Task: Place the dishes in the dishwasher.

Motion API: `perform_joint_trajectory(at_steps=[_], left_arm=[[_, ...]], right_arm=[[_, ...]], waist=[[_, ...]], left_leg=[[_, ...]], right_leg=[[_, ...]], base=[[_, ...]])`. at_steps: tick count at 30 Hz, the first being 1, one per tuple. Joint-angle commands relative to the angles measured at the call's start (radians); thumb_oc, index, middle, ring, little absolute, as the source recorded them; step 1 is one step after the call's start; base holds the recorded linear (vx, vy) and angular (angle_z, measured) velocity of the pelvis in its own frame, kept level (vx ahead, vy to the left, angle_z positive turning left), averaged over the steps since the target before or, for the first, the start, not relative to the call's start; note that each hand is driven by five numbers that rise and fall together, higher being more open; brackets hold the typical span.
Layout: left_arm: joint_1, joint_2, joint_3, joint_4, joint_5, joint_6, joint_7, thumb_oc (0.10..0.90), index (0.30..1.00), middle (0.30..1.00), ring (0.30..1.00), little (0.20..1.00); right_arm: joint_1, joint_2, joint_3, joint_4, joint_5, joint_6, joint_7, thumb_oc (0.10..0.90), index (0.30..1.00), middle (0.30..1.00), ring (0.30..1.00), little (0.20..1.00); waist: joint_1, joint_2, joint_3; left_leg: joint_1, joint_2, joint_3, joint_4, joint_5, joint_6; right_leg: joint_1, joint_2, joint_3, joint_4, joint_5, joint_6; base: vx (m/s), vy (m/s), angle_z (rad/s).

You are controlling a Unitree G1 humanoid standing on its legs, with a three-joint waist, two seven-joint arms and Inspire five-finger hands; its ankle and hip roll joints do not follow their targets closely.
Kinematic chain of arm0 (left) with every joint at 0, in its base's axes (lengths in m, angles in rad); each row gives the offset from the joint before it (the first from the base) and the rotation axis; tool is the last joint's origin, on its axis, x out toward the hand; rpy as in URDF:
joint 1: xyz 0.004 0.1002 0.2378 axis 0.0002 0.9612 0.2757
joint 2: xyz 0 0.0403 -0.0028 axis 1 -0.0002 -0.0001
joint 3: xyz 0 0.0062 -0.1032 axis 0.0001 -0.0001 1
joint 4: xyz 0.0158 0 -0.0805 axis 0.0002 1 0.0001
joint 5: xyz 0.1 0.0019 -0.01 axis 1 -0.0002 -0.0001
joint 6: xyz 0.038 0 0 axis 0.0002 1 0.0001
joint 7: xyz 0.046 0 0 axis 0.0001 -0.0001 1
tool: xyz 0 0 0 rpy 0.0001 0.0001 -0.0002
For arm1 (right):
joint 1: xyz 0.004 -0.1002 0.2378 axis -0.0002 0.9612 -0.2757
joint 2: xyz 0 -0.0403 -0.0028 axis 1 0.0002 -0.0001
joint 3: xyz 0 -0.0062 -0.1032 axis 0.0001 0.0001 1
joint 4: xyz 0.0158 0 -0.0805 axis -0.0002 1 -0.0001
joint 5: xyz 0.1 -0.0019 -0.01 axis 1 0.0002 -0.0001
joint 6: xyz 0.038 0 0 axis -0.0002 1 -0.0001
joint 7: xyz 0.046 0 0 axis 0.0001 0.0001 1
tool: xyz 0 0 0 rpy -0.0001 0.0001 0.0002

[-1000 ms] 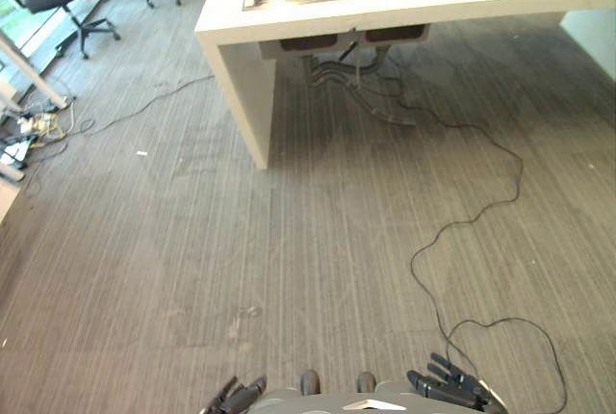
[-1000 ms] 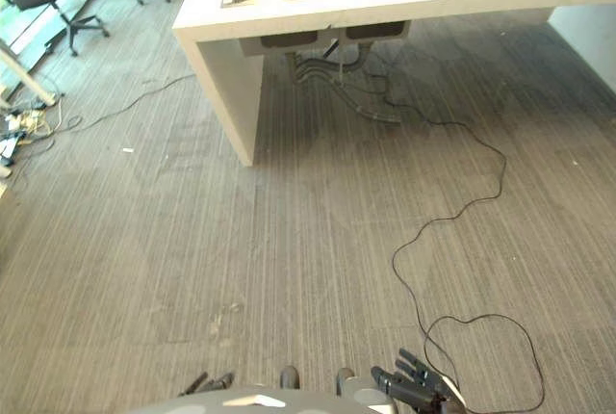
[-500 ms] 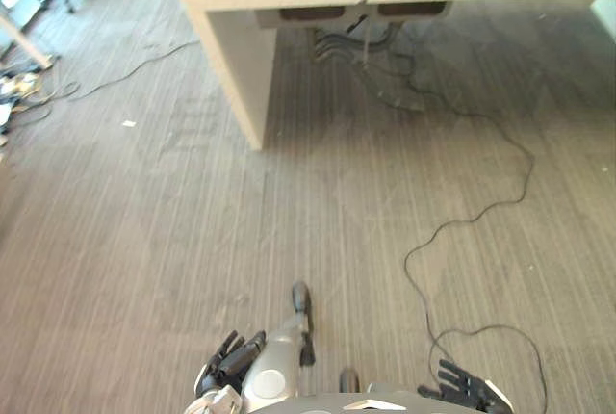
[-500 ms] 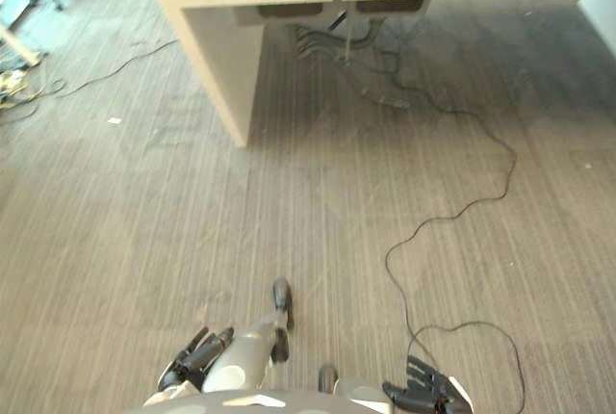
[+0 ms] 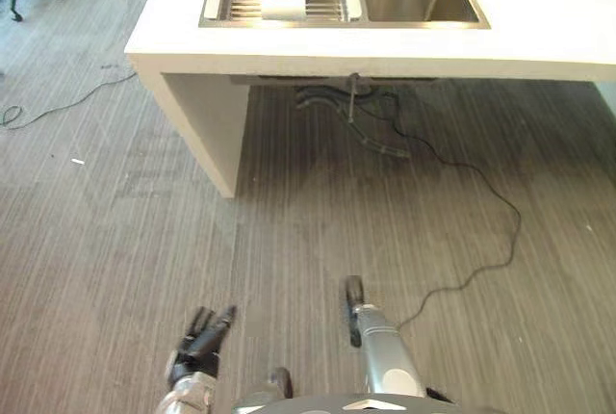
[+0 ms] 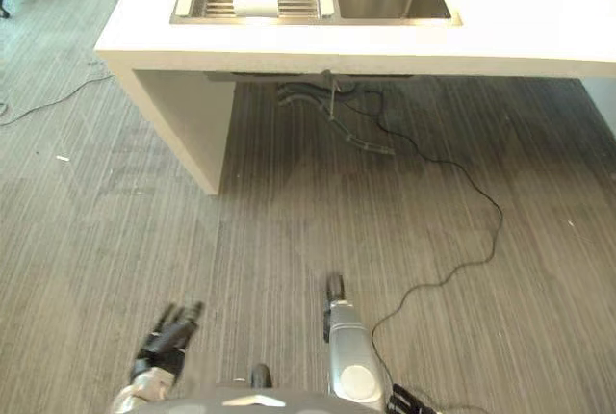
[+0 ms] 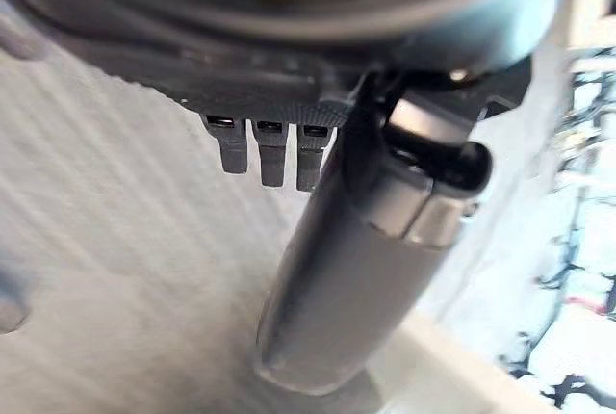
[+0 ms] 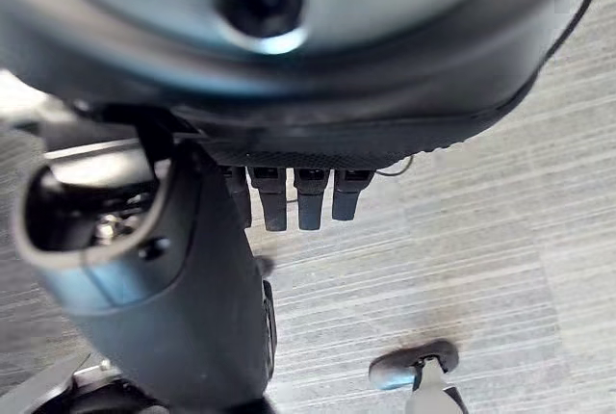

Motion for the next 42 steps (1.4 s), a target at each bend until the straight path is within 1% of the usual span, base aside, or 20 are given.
perform_joint_trajectory(at_steps=[1,2,3,4,5,6,7,11,12,13,14,15,17,21,26,29,30,36,38,42], left_arm=[[-0.505,0.149,0.165,0.402,0.183,-0.223,0.167,0.8,0.9,0.9,0.9,0.9],[-0.601,0.156,0.158,0.531,0.273,-0.258,0.241,0.8,0.9,0.9,0.9,0.9],[-0.659,0.235,0.15,0.601,0.395,-0.26,0.345,0.8,0.9,0.9,0.9,0.9],[-0.754,0.362,0.106,0.52,0.522,-0.252,0.446,0.8,0.9,0.9,0.9,0.9],[-0.745,0.383,0.124,0.412,0.564,-0.22,0.462,0.8,0.9,0.9,0.9,0.9],[-0.739,0.38,0.126,0.399,0.572,-0.212,0.47,0.8,0.9,0.9,0.9,0.9],[-0.676,0.438,0.172,0.19,0.724,-0.265,0.607,0.8,0.9,0.9,0.9,0.9],[-0.566,0.379,0.26,-0.063,0.954,-0.206,0.717,0.8,0.9,0.9,0.9,0.9],[-0.511,0.377,0.297,-0.145,1.039,-0.162,0.703,0.8,0.9,0.9,0.9,0.9],[-0.508,0.376,0.298,-0.147,1.04,-0.161,0.703,0.8,0.9,0.9,0.9,0.9],[-0.487,0.407,0.29,-0.23,1.107,-0.127,0.634,0.8,0.9,0.9,0.9,0.9],[-0.488,0.417,0.27,-0.247,1.168,-0.095,0.623,0.8,0.9,0.9,0.9,0.9],[-0.515,0.435,0.227,-0.214,1.188,-0.075,0.571,0.8,0.9,0.9,0.9,0.9],[-0.543,0.503,0.2,-0.226,1.254,-0.046,0.524,0.8,0.9,0.9,0.9,0.9],[-0.525,0.628,0.15,-0.326,1.384,-0.003,0.396,0.8,0.9,0.9,0.9,0.9],[-0.55,0.663,0.13,-0.36,1.368,-0.01,0.355,0.8,0.9,0.9,0.9,0.9],[-0.565,0.702,0.117,-0.394,1.372,-0.021,0.327,0.8,0.9,0.9,0.9,0.9],[-0.6,0.717,0.073,-0.44,1.311,-0.066,0.281,0.8,0.9,0.9,0.9,0.9],[-0.657,0.795,-0.045,-0.515,1.306,-0.079,0.156,0.8,0.9,0.9,0.9,0.9],[-0.7,0.915,-0.164,-0.564,1.231,-0.106,-0.02,0.8,0.9,0.9,0.9,0.9]], right_arm=[[-0.004,-0.022,0.024,0.104,-0.072,-0.033,0.012,0.8,0.9,0.9,0.9,0.9],[0.001,-0.019,0.03,0.135,-0.096,-0.051,0.007,0.8,0.9,0.9,0.9,0.9],[0.031,-0.043,0.042,0.111,-0.114,-0.062,0.011,0.8,0.9,0.9,0.9,0.9],[0.089,-0.083,0.013,0.046,-0.139,-0.083,0.024,0.8,0.9,0.9,0.9,0.9],[0.093,-0.086,-0.023,0.03,-0.13,-0.07,0.022,0.8,0.9,0.9,0.9,0.9],[0.095,-0.086,-0.024,0.026,-0.13,-0.067,0.022,0.8,0.9,0.9,0.9,0.9],[0.125,-0.13,-0.04,-0.024,-0.242,-0.108,0.012,0.8,0.9,0.9,0.9,0.9],[0.126,-0.115,-0.056,0.005,-0.297,-0.097,0.012,0.8,0.9,0.9,0.9,0.9],[0.136,-0.145,-0.073,-0.021,-0.332,-0.096,0.04,0.8,0.9,0.9,0.9,0.9],[0.137,-0.146,-0.074,-0.021,-0.332,-0.096,0.04,0.8,0.9,0.9,0.9,0.9],[0.06,-0.17,-0.05,0.031,-0.374,-0.078,0.022,0.8,0.9,0.9,0.9,0.9],[0.018,-0.178,-0.014,-0.011,-0.415,-0.096,0.007,0.8,0.9,0.9,0.9,0.9],[-0.007,-0.178,0.002,-0.028,-0.387,-0.1,0.015,0.8,0.9,0.9,0.9,0.9],[-0.039,-0.12,0.009,-0.019,-0.369,-0.09,0.016,0.8,0.9,0.9,0.9,0.9],[-0.127,-0.069,0.001,0.007,-0.339,-0.064,0.028,0.8,0.9,0.9,0.9,0.9],[-0.147,-0.073,0.002,-0.011,-0.323,-0.05,0.038,0.8,0.9,0.9,0.9,0.9],[-0.167,-0.07,0.016,-0.014,-0.323,-0.047,0.039,0.8,0.9,0.9,0.9,0.9],[-0.196,-0.087,0.042,-0.026,-0.317,-0.049,0.048,0.8,0.9,0.9,0.9,0.9],[-0.194,-0.116,0.048,-0.05,-0.337,-0.047,0.054,0.8,0.9,0.9,0.9,0.9],[-0.218,-0.12,0.051,-0.018,-0.372,-0.028,0.055,0.8,0.9,0.9,0.9,0.9]], waist=[[-0.088,-0.008,-0.068],[-0.125,0.003,-0.081],[-0.164,0.015,-0.088],[-0.191,0.003,-0.086],[-0.171,-0.022,-0.079],[-0.175,-0.02,-0.078],[-0.141,-0.048,-0.048],[-0.104,-0.056,-0.055],[-0.086,-0.039,-0.068],[-0.085,-0.04,-0.07],[-0.048,-0.019,-0.078],[-0.024,-0.009,-0.085],[-0.02,0.004,-0.101],[-0.031,0.007,-0.129],[-0.034,-0.021,-0.15],[-0.043,-0.016,-0.128],[-0.055,-0.009,-0.108],[-0.087,-0.007,-0.096],[-0.104,-0.017,-0.081],[-0.103,-0.008,-0.124]], left_leg=[[-0.031,-0.016,0.035,-0.035,0.107,-0.069],[-0.02,-0.003,0.048,-0.016,0.143,-0.082],[-0.044,0.014,0.07,0.107,0.182,-0.102],[-0.128,0.04,0.109,0.277,0.249,-0.128],[-0.184,0.051,0.132,0.411,0.3,-0.136],[-0.199,0.056,0.124,0.436,0.292,-0.138],[-0.288,0.079,0.163,0.55,0.293,-0.144],[-0.36,0.127,0.283,0.434,0.313,-0.145],[-0.362,0.115,0.3,0.218,0.307,-0.133],[-0.356,0.111,0.303,0.209,0.312,-0.133],[-0.35,0.12,0.254,0.037,0.372,-0.136],[-0.361,0.122,0.233,-0.018,0.397,-0.145],[-0.373,0.143,0.227,-0.025,0.424,-0.155],[-0.349,0.128,0.26,-0.035,0.397,-0.139],[-0.276,0.029,0.266,-0.035,0.295,-0.069],[-0.254,0.021,0.243,-0.035,0.278,-0.054],[-0.23,0.017,0.215,-0.035,0.254,-0.043],[-0.193,-0.015,0.173,-0.035,0.22,-0.038],[-0.16,-0.036,0.148,-0.035,0.203,-0.03],[-0.171,-0.032,0.183,-0.035,0.196,-0.034]], right_leg=[[0.251,0.027,0.056,-0.207,0.073,0.04],[0.272,0.053,0.057,-0.226,0.072,0.027],[0.301,0.076,0.066,-0.239,0.061,0.008],[0.335,0.065,0.057,-0.255,0.064,-0.011],[0.367,0.043,0.047,-0.261,0.056,-0.032],[0.367,0.045,0.042,-0.262,0.058,-0.033],[0.437,0.034,0.022,-0.29,0.027,-0.051],[0.502,0.035,0.001,-0.334,0.004,-0.05],[0.527,0.045,0.011,-0.34,-0.026,-0.029],[0.528,0.043,0.013,-0.34,-0.027,-0.028],[0.557,0.043,0.01,-0.342,-0.051,-0.014],[0.581,0.038,-0.002,-0.347,-0.073,-0.009],[0.606,0.039,-0.006,-0.348,-0.088,-0.007],[0.613,0.021,-0.017,-0.324,-0.109,0.008],[0.498,-0.066,0.008,-0.031,-0.011,0.073],[0.432,-0.048,0.034,0.129,0.044,0.074],[0.387,-0.011,0.059,0.222,0.045,0.071],[0.293,0.059,0.069,0.123,-0.003,0.036],[0.298,0.037,0.011,0.026,0.032,0.038],[0.385,0.041,0.027,-0.151,0.021,0.034]], base=[[0.67,-0.11,1.47],[0.52,-0.099,0.97],[0.37,-0.17,0.0],[0.34,-0.271,-0.76],[0.18,-0.236,-0.64],[0.29,-0.286,-0.13],[0.16,-0.169,0.09],[0.36,-0.057,0.07],[0.29,0.124,0.06],[0.53,0.236,-0.24],[0.38,0.15,-0.4],[0.47,0.17,-0.63],[0.28,0.125,-0.35],[0.18,0.16,-0.04],[0.14,0.289,0.3],[0.08,0.211,0.2],[0.14,0.189,0.66],[0.14,0.086,0.27],[0.17,0.005,0.72],[0.08,-0.024,0.5]])
